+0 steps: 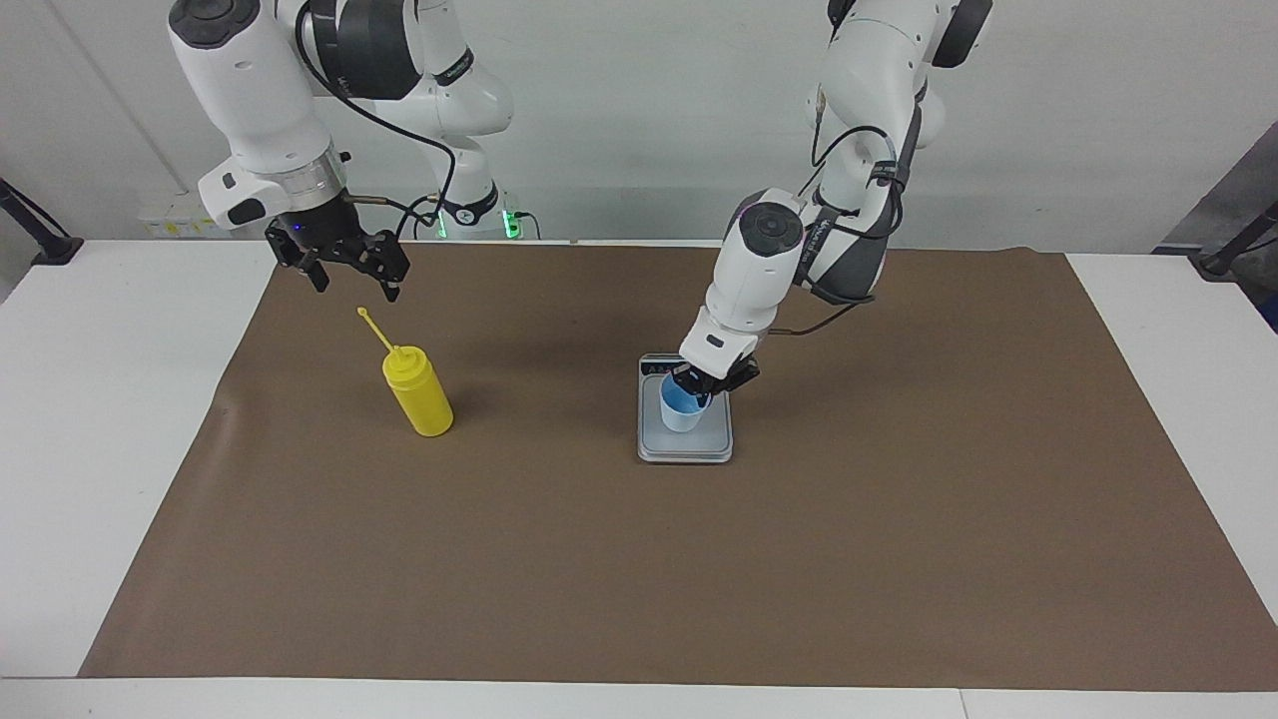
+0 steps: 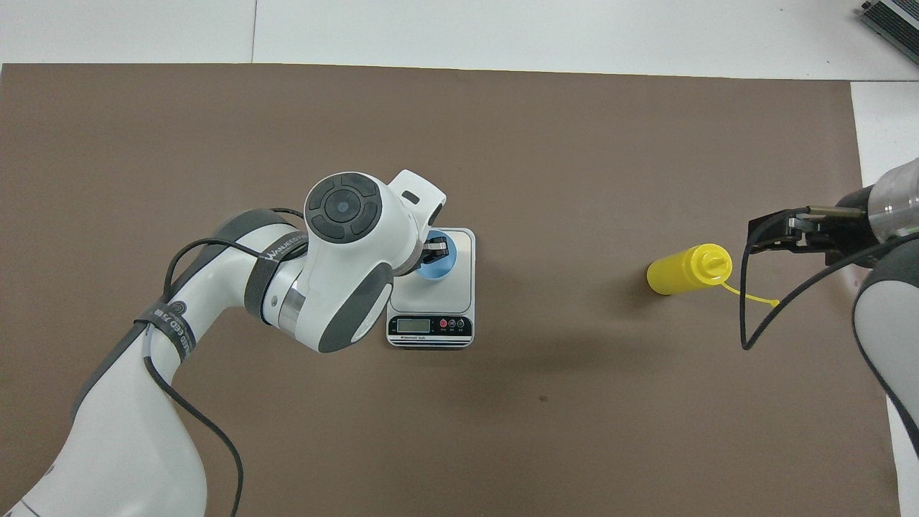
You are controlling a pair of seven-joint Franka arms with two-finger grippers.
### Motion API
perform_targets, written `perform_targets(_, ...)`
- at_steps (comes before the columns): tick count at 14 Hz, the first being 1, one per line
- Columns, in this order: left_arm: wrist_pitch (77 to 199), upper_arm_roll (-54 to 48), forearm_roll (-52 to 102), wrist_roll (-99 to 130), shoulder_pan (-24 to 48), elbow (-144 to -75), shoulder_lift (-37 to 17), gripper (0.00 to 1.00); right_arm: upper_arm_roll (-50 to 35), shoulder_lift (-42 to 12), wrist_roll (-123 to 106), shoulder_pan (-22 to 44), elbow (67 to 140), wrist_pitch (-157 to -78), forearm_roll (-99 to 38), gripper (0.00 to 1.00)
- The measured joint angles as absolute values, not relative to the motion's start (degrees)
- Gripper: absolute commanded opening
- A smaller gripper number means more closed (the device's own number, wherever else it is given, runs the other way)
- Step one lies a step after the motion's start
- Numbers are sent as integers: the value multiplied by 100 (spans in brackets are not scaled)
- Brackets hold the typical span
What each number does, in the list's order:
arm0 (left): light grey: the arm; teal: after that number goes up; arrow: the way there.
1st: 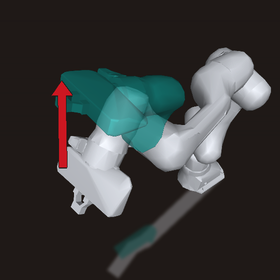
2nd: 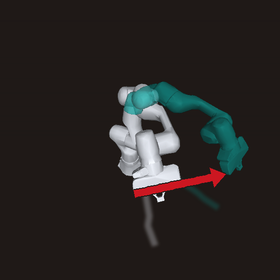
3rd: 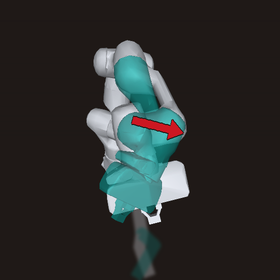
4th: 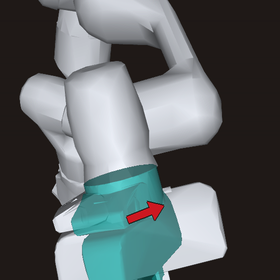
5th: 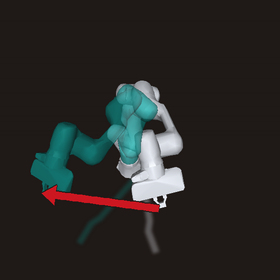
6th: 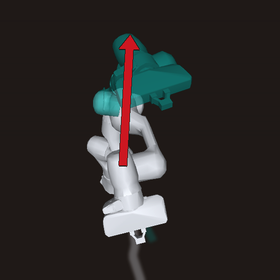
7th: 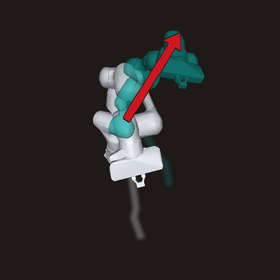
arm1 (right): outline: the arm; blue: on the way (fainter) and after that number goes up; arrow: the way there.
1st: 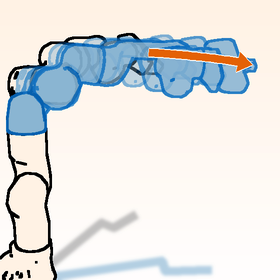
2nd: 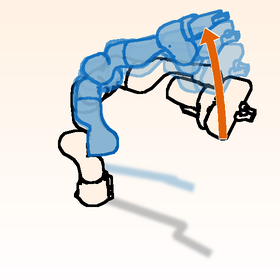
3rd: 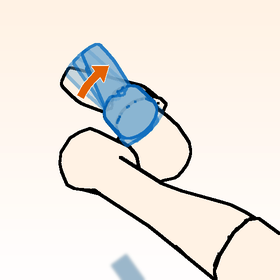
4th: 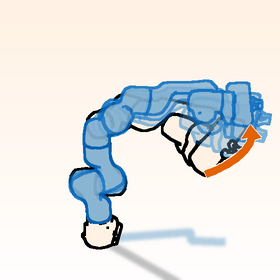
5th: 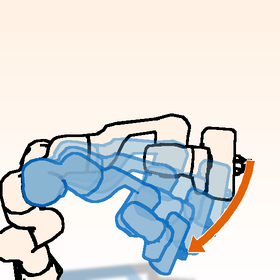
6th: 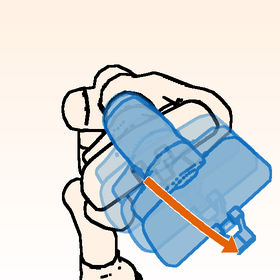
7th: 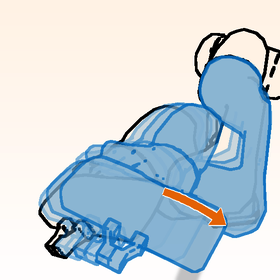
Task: Pour seasoning into cup on scale with both arms
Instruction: 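Carry the blue cup with the left gripper onto the scale, then release the cup and withdraw the left gripper while the right gripper opens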
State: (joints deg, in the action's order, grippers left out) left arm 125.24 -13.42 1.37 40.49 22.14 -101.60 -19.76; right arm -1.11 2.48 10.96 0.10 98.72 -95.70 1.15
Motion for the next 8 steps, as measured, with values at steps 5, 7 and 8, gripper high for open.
perform_targets(5, 12621, -1300, 98, 4048, 2210, -10160, -1966, 100, -110, 302, 1096, 2, 9790, -9223, 115, 100)
perform_targets(7, 12587, -1263, 43, 4048, 2167, -10106, -1903, 100, -98, 341, 1086, -54, 9781, -9213, 115, 100)
perform_targets(8, 12497, -1247, -12, 4043, 2075, -10059, -1816, 100, -93, 341, 1085, -76, 9783, -9207, 115, 100)
